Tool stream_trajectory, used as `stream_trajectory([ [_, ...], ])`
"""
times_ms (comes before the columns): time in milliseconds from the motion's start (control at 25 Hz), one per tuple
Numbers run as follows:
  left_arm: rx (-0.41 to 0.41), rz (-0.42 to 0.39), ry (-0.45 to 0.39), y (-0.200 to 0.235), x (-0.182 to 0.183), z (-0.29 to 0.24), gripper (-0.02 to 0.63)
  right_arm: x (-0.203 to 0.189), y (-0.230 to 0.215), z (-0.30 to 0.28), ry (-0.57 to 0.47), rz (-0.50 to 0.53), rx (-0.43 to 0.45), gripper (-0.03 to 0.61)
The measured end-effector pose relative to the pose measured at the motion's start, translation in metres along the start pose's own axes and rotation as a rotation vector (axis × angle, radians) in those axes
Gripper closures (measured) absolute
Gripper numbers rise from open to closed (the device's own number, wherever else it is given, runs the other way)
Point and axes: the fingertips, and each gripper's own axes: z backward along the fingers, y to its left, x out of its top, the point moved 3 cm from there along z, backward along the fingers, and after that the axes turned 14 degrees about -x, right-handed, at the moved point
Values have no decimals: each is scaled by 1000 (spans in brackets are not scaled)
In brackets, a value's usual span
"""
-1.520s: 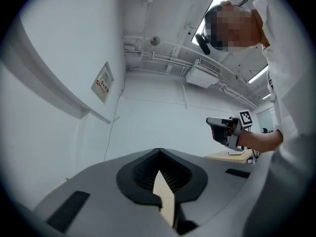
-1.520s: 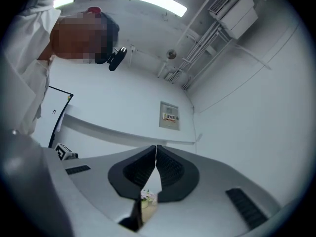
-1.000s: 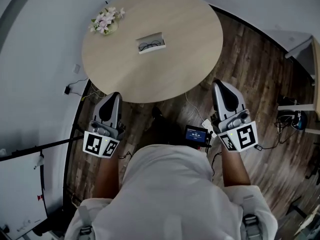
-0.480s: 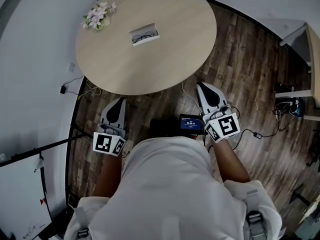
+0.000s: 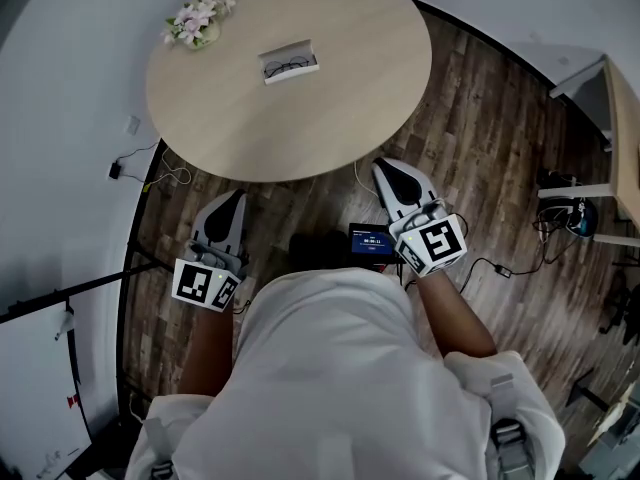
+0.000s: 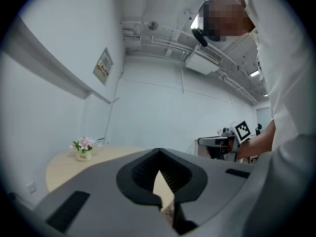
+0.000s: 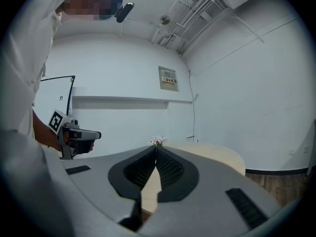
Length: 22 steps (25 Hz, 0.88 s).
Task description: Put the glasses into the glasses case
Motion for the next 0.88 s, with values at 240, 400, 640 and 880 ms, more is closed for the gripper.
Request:
stream_trajectory([
  [240, 20, 44, -12, 3, -4, -1, 600, -4, -6, 6, 12, 0, -4, 555],
  [400, 5, 65, -10, 1, -8, -10, 600, -9, -11, 5, 19, -6, -13, 555],
  [640, 0, 93, 6, -5, -15, -16, 600, -7, -21, 1, 9, -11, -24, 555],
  [880, -5, 126, 18, -14, -20, -26, 600, -10, -27, 3, 15, -22, -12, 555],
])
